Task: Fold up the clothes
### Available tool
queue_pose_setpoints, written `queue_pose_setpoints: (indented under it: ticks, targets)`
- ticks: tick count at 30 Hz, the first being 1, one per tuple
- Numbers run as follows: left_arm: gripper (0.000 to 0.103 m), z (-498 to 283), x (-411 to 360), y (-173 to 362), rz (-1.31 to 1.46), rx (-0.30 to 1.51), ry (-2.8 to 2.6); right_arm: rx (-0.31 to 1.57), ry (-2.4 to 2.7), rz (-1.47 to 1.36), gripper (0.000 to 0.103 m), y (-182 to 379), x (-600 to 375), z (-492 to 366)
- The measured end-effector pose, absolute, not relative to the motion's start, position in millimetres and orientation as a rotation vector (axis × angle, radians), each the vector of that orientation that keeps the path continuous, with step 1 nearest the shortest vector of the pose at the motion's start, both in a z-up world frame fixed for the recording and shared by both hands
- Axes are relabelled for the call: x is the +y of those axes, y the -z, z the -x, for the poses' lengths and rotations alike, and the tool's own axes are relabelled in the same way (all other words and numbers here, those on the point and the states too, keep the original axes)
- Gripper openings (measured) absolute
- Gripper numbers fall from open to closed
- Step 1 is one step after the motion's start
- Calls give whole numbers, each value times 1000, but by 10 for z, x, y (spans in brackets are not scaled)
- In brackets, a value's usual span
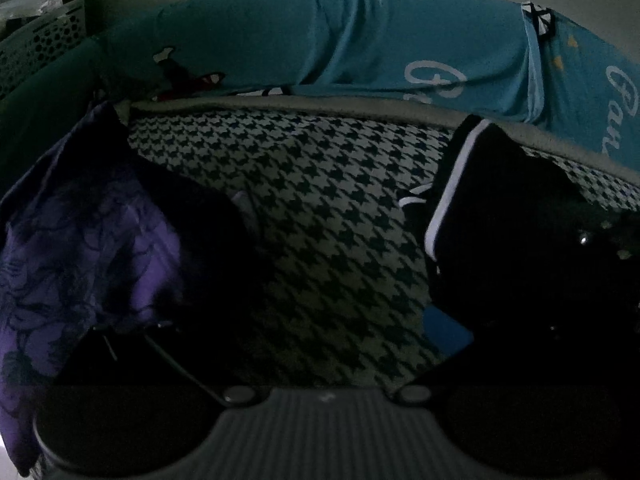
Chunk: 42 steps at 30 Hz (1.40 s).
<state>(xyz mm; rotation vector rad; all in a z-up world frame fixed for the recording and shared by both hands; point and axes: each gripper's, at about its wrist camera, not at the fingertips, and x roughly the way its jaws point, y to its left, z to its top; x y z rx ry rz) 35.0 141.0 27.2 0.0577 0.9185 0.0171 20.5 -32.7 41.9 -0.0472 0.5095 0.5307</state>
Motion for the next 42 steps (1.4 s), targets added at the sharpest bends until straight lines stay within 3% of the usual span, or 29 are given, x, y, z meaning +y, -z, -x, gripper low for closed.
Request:
queue_pose_setpoints:
  ticks: [4,6,8,13,18,19,20,21,27,42]
  targets:
    - [103,-356,1431,-268,-57,922,-19,517,-538,60,10,-367,-319,-230]
    - [103,-358,1454,-268,-53,924,-20,534,-546,68,16,-340,-320,-250]
    - [103,-356,1472,-270,-47,927,-19,542,-550,80,30,-314,-323,-254]
    - [103,-346,1488,-270,-52,926,-17,555,-560,90,36,-274,-330,-264]
    - [103,-348,1503,-268,-51,929,-19,568,-559,110,35,-198,-285,-304]
    - [103,-350,1502,-268,-51,930,-20,581,-561,111,28,-180,-277,-321]
    - [103,-355,1499,-270,-51,930,-21,591,-562,107,13,-167,-275,-335]
    - [103,-360,1495,-271,-51,930,-22,596,-557,103,11,-160,-280,-346]
    - [103,-373,1431,-277,-52,925,-17,538,-456,12,8,-310,-550,-367]
    - [103,-372,1154,-248,-83,923,10,368,-48,130,8,-484,-750,-225]
